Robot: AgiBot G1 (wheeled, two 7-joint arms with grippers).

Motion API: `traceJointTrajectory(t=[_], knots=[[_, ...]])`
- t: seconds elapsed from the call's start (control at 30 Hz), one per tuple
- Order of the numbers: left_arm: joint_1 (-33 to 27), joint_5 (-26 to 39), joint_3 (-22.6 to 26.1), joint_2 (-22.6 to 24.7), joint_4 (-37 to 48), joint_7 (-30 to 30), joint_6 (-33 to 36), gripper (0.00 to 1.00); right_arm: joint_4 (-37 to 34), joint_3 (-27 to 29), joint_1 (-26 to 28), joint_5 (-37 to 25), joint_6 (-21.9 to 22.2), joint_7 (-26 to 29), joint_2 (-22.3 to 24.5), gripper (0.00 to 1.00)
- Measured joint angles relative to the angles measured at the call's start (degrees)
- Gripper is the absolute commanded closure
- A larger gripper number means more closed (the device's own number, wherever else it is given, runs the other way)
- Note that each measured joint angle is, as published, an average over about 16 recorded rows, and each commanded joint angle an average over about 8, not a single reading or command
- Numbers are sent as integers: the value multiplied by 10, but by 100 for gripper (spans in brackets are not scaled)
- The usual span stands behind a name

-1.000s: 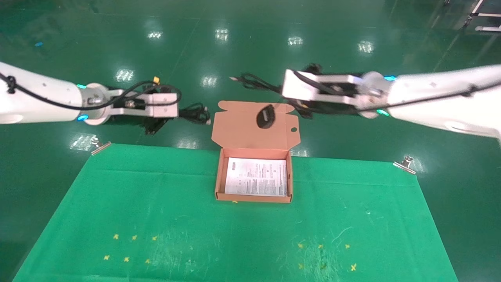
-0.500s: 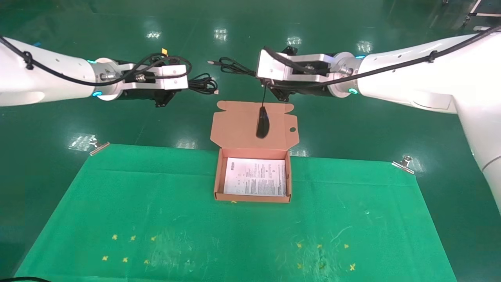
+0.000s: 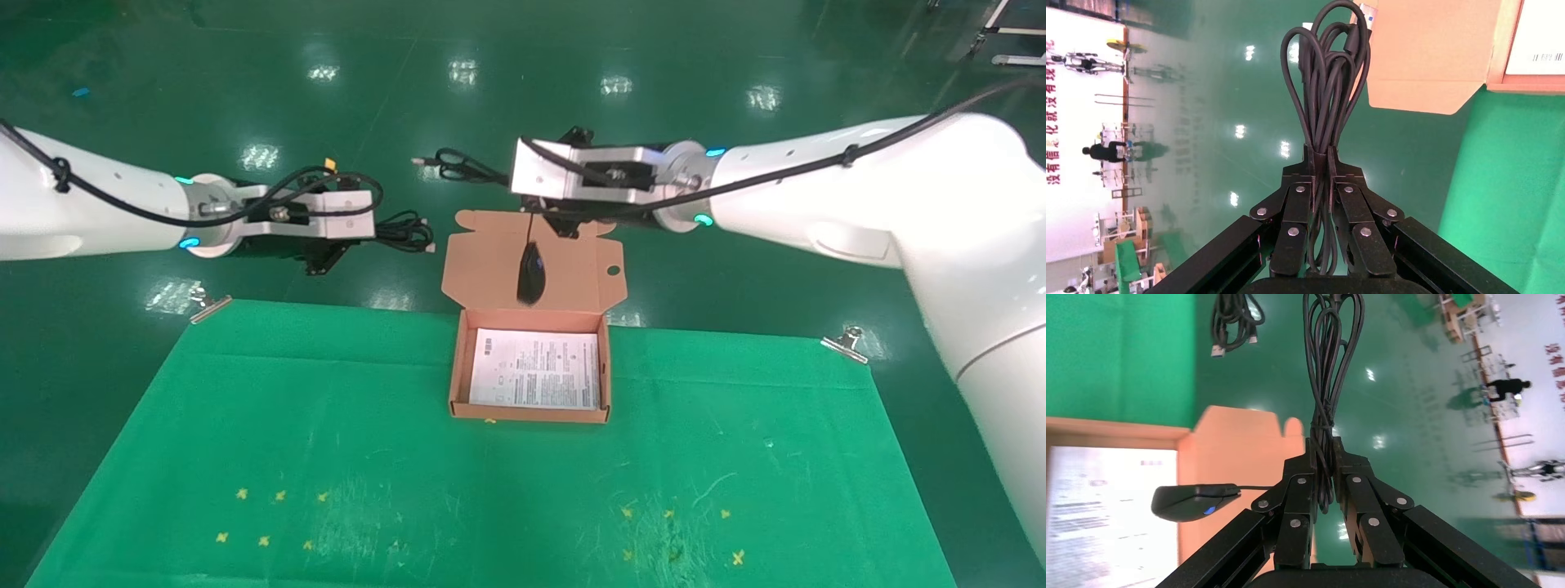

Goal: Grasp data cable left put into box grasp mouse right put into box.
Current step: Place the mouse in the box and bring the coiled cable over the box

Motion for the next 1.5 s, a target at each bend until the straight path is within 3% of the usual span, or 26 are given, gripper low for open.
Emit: traceJointTrajectory(t=[0.37,0.8,1.0,1.03,1.27,1.3,1.5], knots=[[10,45,26,-40,-36,-66,47,100,-8,-58,-23,46,21,-1,-13,100],[24,143,66,-121,-196,-239,123,100,-9,-218,-62,171,82,59,-18,100],[35,168,72,-139,-255,-290,133,100,-39,-281,-72,222,105,105,-18,100],[36,170,72,-141,-261,-296,134,100,-45,-290,-73,228,108,112,-18,94],[41,179,74,-147,-284,-314,137,100,-77,-329,-76,252,114,149,-14,7],[42,180,74,-147,-286,-315,137,100,-78,-333,-76,253,114,151,-13,0],[45,178,74,-143,-290,-315,132,100,-76,-343,-76,257,115,159,-8,0]])
